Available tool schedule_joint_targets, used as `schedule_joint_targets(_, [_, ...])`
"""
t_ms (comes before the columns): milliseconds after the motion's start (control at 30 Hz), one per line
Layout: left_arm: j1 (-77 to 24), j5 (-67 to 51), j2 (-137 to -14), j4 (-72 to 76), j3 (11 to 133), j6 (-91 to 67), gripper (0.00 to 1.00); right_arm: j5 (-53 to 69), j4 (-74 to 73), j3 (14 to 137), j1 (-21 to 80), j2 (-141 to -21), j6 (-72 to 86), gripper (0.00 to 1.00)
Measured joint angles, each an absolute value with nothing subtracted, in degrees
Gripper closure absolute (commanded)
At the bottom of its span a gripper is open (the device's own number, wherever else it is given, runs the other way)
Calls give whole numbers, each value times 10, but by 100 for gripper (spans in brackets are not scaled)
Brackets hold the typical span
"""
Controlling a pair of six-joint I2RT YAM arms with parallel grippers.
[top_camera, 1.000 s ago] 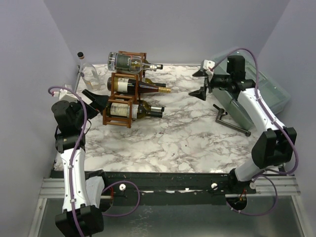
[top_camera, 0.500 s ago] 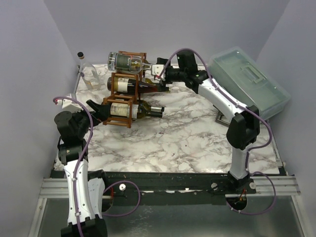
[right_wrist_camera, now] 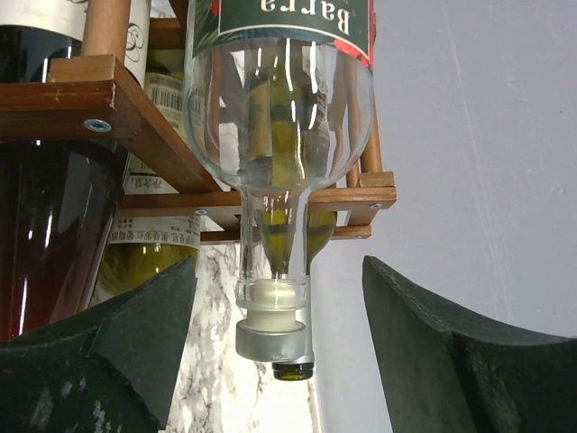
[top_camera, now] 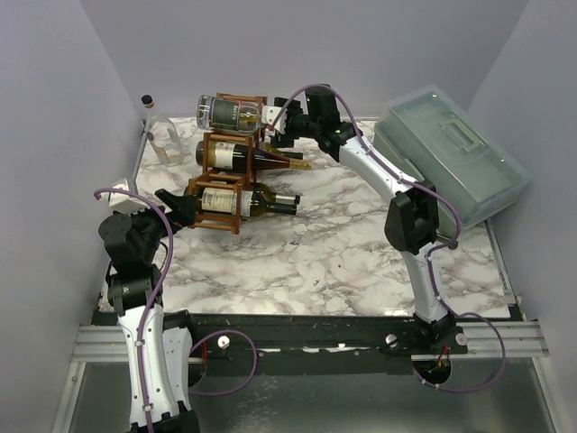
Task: Take the wine bottle off the wine rack
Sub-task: Pick up the wine bottle from the wine rack.
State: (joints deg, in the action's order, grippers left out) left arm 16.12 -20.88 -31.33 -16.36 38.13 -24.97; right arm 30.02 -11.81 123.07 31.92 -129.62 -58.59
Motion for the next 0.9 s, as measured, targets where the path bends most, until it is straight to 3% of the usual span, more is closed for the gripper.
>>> schedule_joint_targets(367, [162, -203, -309, -165, 381, -245, 1, 268, -89, 1252, 329, -1343, -602, 36])
schedule_joint_targets(733, [164, -202, -308, -165, 381, -245, 1, 262, -71, 1286, 331, -1380, -609, 37])
schedule_joint_targets(833, [164, -202, -308, -165, 381, -244, 1, 262, -70, 1290, 331, -1380, -611, 47])
schedule_joint_targets(900, [164, -202, -308, -165, 381, -244, 1, 263, -69, 1291, 333, -1380, -614, 47])
